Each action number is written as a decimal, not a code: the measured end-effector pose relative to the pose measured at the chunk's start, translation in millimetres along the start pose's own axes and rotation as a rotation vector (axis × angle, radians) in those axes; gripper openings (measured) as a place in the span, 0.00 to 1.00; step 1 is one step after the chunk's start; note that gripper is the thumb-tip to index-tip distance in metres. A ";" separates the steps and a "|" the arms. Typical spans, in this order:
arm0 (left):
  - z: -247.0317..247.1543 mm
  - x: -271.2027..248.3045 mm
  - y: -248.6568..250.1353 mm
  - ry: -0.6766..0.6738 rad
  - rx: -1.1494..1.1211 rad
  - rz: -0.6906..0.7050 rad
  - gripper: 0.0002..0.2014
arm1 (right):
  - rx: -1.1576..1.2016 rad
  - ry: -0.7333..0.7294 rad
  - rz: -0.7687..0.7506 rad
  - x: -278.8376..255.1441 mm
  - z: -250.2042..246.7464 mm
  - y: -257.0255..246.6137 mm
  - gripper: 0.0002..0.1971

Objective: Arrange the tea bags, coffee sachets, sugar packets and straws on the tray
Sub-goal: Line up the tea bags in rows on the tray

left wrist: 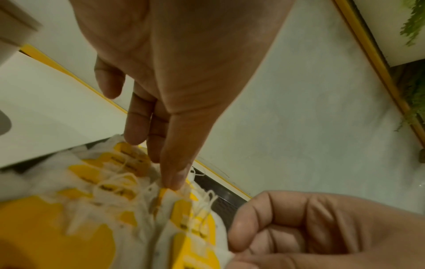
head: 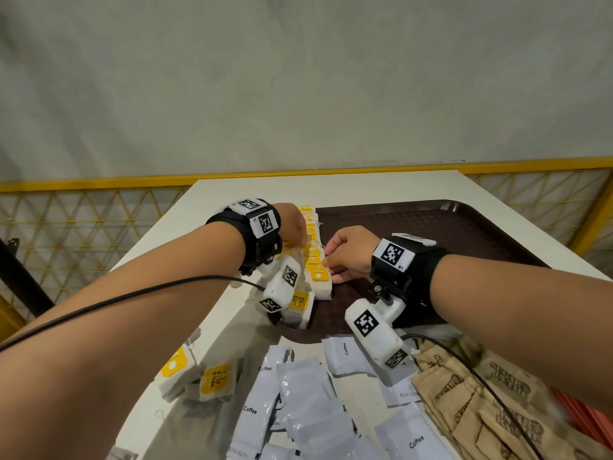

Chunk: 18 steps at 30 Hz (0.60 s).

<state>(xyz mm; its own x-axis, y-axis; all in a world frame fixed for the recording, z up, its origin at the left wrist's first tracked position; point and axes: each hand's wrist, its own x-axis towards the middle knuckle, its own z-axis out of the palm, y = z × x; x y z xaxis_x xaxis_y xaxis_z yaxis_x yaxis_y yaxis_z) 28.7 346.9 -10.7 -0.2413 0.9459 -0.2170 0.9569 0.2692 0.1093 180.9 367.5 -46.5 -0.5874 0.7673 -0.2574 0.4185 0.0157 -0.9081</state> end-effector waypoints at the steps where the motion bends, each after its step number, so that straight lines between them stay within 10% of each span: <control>1: -0.7 0.0 0.1 0.007 0.003 0.000 0.12 | 0.000 0.005 -0.002 0.1 0.3 -0.6 0.11; 11: -18.7 -29.9 -14.0 -0.031 -0.089 0.043 0.03 | -0.169 -0.228 0.072 -15.0 -11.0 1.7 0.15; 18: -5.1 -68.4 5.4 -0.165 -0.029 0.175 0.11 | -0.177 -0.118 -0.039 -18.4 -1.0 6.9 0.19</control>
<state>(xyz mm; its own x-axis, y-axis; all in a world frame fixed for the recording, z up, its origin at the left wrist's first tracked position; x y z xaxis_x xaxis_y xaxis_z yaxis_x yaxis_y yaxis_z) 49.5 284.6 9.7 -0.0405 0.9368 -0.3474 0.9761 0.1113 0.1864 195.3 354.1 -47.6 -0.6782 0.6837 -0.2695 0.5029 0.1643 -0.8486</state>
